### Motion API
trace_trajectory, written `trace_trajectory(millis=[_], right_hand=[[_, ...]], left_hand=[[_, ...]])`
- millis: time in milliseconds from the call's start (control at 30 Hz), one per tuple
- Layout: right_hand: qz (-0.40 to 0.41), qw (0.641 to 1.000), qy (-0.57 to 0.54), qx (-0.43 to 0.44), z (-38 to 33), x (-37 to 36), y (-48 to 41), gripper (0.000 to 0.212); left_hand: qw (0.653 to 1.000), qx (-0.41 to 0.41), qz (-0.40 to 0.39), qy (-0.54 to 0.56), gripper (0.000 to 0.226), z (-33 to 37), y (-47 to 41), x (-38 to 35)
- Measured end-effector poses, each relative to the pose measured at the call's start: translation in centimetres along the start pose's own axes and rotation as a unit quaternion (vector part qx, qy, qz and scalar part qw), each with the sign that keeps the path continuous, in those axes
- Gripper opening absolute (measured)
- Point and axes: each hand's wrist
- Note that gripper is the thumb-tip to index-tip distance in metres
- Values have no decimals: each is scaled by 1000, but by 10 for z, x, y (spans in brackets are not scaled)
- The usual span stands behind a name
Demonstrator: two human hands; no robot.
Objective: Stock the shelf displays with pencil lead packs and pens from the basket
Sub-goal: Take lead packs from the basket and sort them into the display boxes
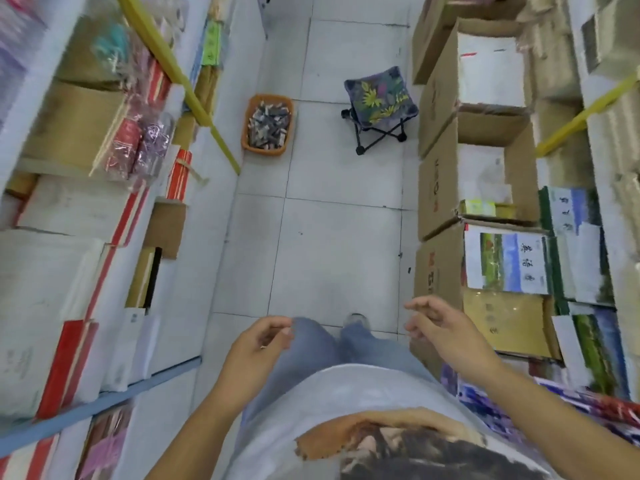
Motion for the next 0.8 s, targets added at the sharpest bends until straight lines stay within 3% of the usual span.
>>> trace_trajectory(millis=[267,600,800], right_hand=[[-83,994,56,30,-119,3,-164,19],[-6,1000,30,7,-199,31,-301,21],[-28,998,56,5,-244,72,-420,18]], left_hand=[[995,40,77,55,13,80,-94,42],[1000,-25,9,-2,16,272,-253,82],[999,-19,28,26,17,370,-344,76]])
Point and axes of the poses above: each hand's wrist, its own y-axis away from the middle knuckle, its own x-axis out of the back of the hand, z = x × y, and after that the axes turned 10 degrees about x, right-handed
